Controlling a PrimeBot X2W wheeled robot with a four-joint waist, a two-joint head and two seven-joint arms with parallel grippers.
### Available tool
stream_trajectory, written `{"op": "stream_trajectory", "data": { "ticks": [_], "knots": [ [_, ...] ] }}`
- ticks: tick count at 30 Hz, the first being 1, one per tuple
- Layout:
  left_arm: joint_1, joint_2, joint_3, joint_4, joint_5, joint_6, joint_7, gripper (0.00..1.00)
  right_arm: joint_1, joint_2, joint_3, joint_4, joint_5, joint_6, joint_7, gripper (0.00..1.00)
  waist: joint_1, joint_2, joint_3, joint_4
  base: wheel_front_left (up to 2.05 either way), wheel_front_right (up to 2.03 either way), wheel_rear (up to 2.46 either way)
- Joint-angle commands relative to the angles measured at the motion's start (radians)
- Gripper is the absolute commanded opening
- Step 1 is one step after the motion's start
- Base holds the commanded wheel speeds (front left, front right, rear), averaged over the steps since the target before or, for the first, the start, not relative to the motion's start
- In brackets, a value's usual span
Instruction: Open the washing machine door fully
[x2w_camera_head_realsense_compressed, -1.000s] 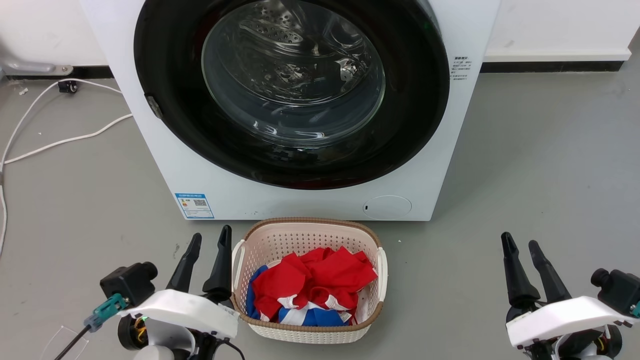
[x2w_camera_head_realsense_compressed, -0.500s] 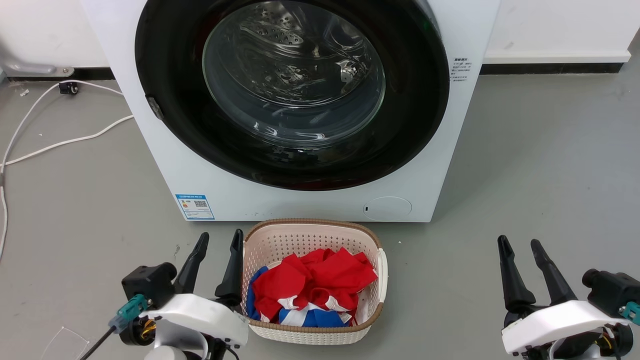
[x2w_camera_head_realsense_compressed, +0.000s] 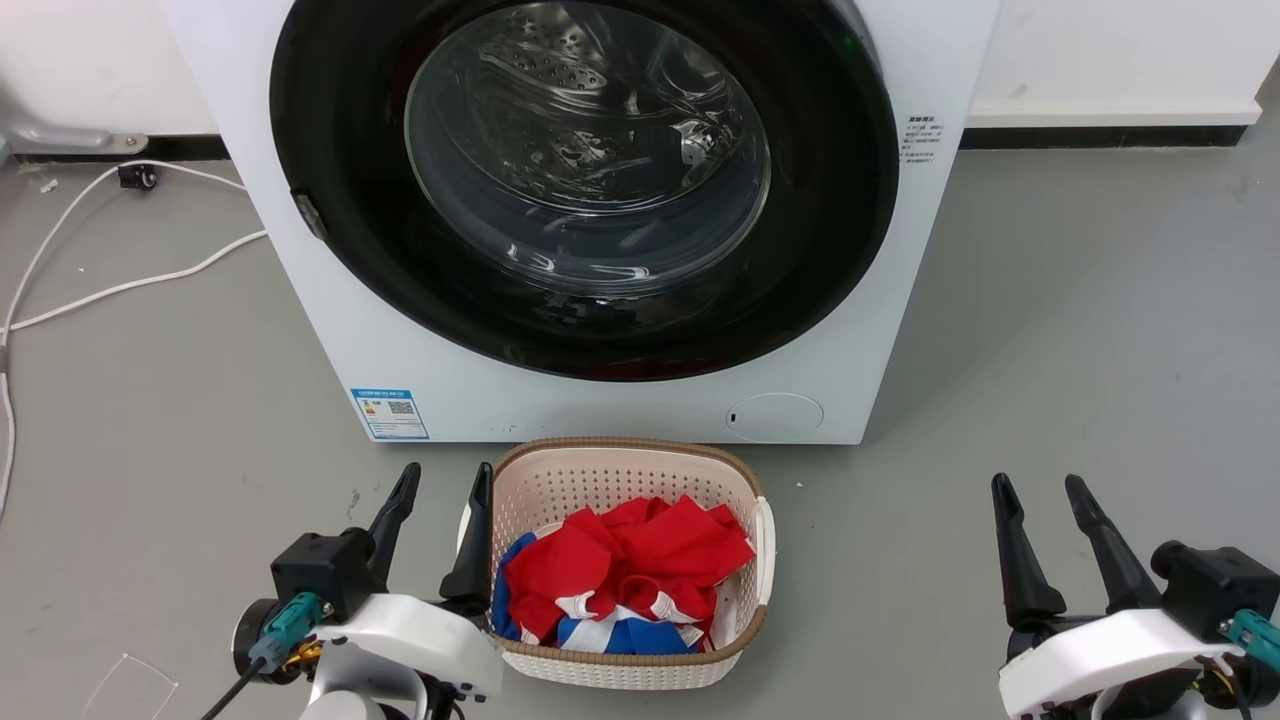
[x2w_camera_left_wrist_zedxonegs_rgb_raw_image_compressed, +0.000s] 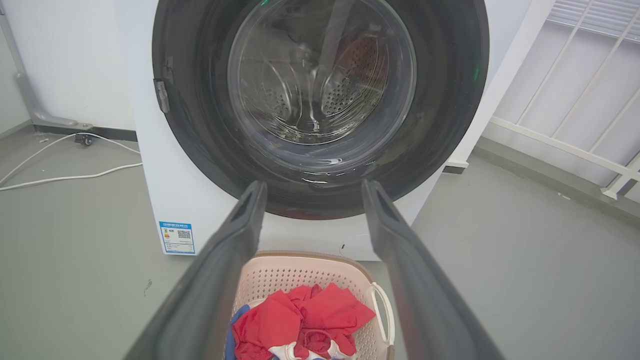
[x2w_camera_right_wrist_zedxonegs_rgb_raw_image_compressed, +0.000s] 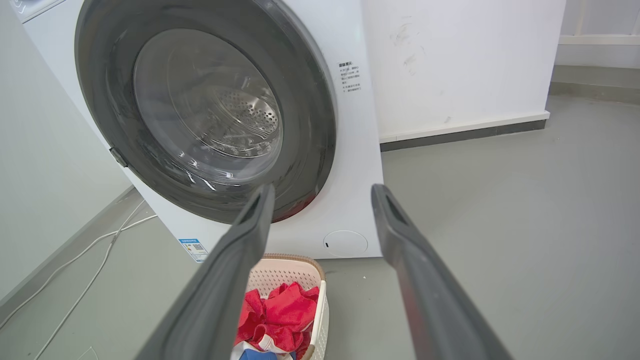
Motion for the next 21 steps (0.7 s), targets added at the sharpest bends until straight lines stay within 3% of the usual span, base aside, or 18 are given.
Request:
{"op": "stream_trajectory", "data": {
  "ticks": [1, 21],
  "knots": [
    [-0.017, 0.004, -0.004, -0.003, 0.029, 0.006, -0.011, 1.0, 0.003, 0.002, 0.003, -0.015, -0.027, 0.002, -0.01, 1.0, 0.0, 0.0, 0.0, -0.001, 0.0, 0.0, 0.0],
    [-0.005, -0.019, 0.016, 0.002, 0.155, -0.012, -0.054, 1.0, 0.015, 0.004, 0.013, -0.021, -0.151, 0.002, -0.049, 1.0, 0.0, 0.0, 0.002, -0.002, 0.0, 0.0, 0.0]
  ]
}}
